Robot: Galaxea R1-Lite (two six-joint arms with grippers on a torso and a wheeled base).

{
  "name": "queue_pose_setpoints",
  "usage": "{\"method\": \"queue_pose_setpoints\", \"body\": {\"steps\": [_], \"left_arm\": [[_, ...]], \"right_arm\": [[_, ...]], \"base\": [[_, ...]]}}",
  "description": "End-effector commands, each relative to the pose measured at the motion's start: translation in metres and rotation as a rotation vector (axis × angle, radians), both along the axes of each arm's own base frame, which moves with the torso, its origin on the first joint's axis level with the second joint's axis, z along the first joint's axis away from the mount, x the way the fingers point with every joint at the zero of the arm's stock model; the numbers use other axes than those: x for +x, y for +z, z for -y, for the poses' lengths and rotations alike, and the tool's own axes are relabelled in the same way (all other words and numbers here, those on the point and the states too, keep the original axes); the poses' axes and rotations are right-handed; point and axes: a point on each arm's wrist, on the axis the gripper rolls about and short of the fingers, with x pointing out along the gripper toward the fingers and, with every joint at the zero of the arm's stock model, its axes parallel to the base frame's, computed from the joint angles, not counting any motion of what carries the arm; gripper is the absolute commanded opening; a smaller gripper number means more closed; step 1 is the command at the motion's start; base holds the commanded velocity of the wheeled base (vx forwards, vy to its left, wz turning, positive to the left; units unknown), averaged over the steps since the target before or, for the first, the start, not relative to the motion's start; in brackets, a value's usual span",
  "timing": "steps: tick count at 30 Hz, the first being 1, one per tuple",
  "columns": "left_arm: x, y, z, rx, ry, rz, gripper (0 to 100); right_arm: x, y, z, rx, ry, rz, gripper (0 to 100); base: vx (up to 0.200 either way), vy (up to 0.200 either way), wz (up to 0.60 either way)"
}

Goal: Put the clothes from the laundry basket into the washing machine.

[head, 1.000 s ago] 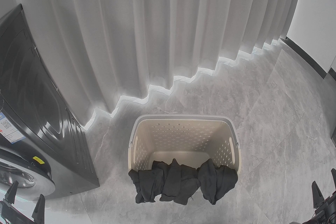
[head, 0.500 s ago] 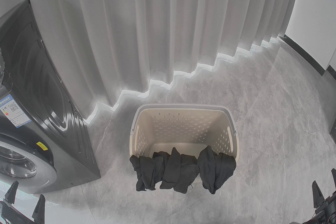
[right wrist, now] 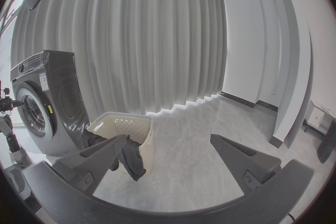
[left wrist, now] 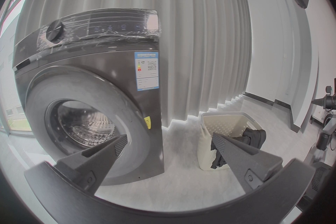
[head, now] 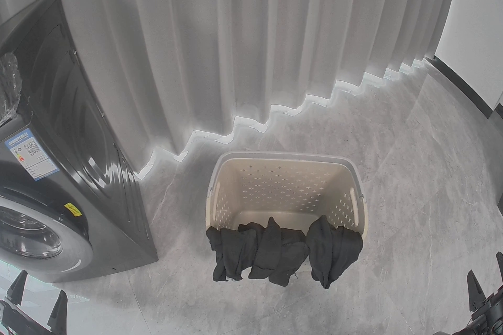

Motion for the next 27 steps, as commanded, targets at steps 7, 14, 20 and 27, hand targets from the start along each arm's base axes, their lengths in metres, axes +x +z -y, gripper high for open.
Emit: {"method": "queue_pose_setpoints", "body": {"steps": [7,14,20,27], "left_arm": [[0.0000,-0.0053,0.0000,-0.001,0.000,0.000,100],[0.0000,-0.0053,0.0000,-0.001,0.000,0.000,100],[0.0000,-0.0054,0.0000,0.001,0.000,-0.001,100],[0.0000,-0.0053,0.0000,-0.001,0.000,0.000,100]], "right_arm": [[0.0012,-0.0049,0.0000,0.000,-0.002,-0.016,100],[0.0012,-0.0049,0.0000,0.000,-0.002,-0.016,100],[0.0012,-0.0049,0.0000,0.000,0.000,-0.016,100],[0.0012,-0.0050,-0.0001,0.000,0.000,-0.018,100]], "base": [[0.000,0.000,0.26],[0.000,0.000,0.43],[0.000,0.000,0.00],[0.000,0.000,0.26]]}}
